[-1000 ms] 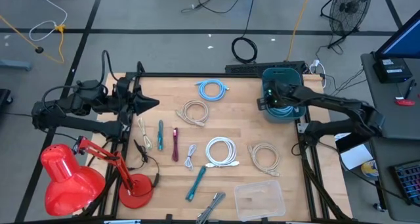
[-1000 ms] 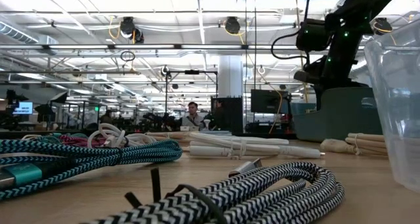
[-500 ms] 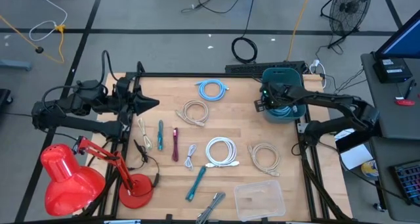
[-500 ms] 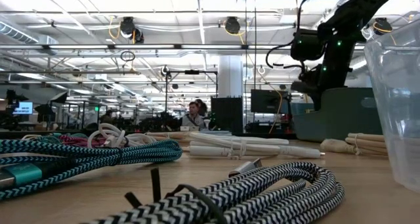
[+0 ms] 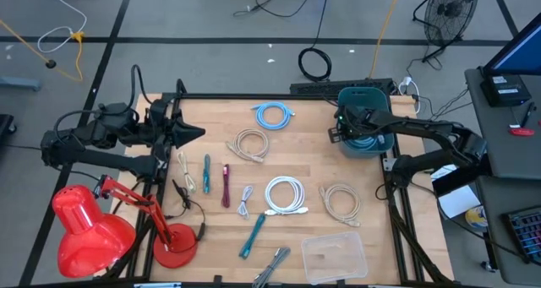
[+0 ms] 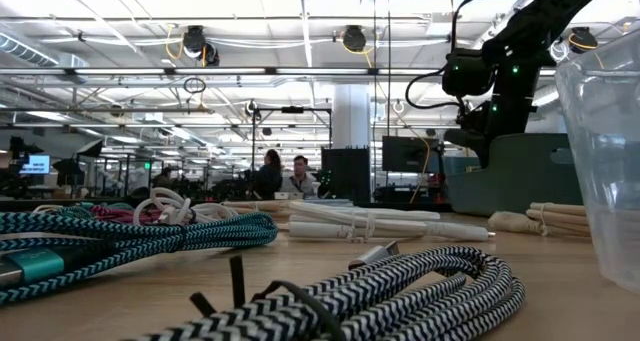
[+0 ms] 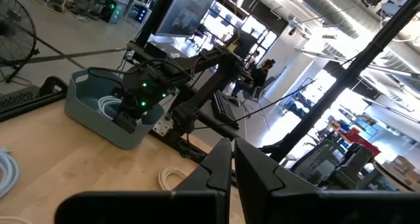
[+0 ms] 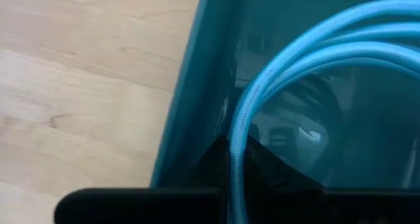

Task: Pick & Place USB Port
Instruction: Put the bottom blue hdmi cable into the blue bin, then put the light brown charger cable into the transparent bin

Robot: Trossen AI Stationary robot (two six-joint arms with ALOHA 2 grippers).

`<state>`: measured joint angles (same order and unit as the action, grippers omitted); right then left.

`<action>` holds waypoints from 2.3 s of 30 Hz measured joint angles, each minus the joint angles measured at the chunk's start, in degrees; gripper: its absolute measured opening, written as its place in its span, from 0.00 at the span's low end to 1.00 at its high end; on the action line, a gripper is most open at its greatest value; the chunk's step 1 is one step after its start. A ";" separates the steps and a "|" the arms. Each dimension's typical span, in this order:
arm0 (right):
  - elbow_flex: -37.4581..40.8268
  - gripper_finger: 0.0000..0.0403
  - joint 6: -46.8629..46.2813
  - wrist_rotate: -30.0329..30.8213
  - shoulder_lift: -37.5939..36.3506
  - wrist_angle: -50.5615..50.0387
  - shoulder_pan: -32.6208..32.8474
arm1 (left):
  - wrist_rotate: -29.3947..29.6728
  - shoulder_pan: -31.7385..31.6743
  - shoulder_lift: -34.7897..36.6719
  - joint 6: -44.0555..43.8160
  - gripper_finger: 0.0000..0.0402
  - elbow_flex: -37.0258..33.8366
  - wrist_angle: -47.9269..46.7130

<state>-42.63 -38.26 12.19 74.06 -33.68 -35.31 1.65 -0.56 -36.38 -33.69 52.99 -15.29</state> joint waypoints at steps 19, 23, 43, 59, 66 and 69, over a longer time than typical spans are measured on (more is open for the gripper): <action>0.00 0.07 0.32 -0.01 0.00 0.04 0.00 | 0.04 0.00 0.00 0.00 0.05 0.00 0.01; 0.00 0.14 0.45 0.00 0.00 -0.06 0.00 | 0.04 0.00 0.00 -0.02 0.05 0.00 0.00; 0.00 0.33 5.14 -0.04 -9.36 3.70 -2.69 | 0.02 0.00 0.00 -0.24 0.05 0.00 0.02; 0.00 0.30 8.26 -1.95 -22.71 49.69 -5.44 | 1.40 0.02 0.00 0.20 0.05 0.00 0.07; 0.00 0.28 -0.78 -9.57 -22.43 63.75 -4.27 | 2.39 0.01 0.00 0.26 0.05 0.00 0.09; 0.00 0.28 -4.84 -12.64 -22.40 65.88 -2.91 | 4.06 0.00 0.00 0.28 0.05 0.00 0.12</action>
<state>-42.63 -43.10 -0.46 51.66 32.20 -38.22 5.71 -0.56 -36.38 -33.41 52.99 -15.17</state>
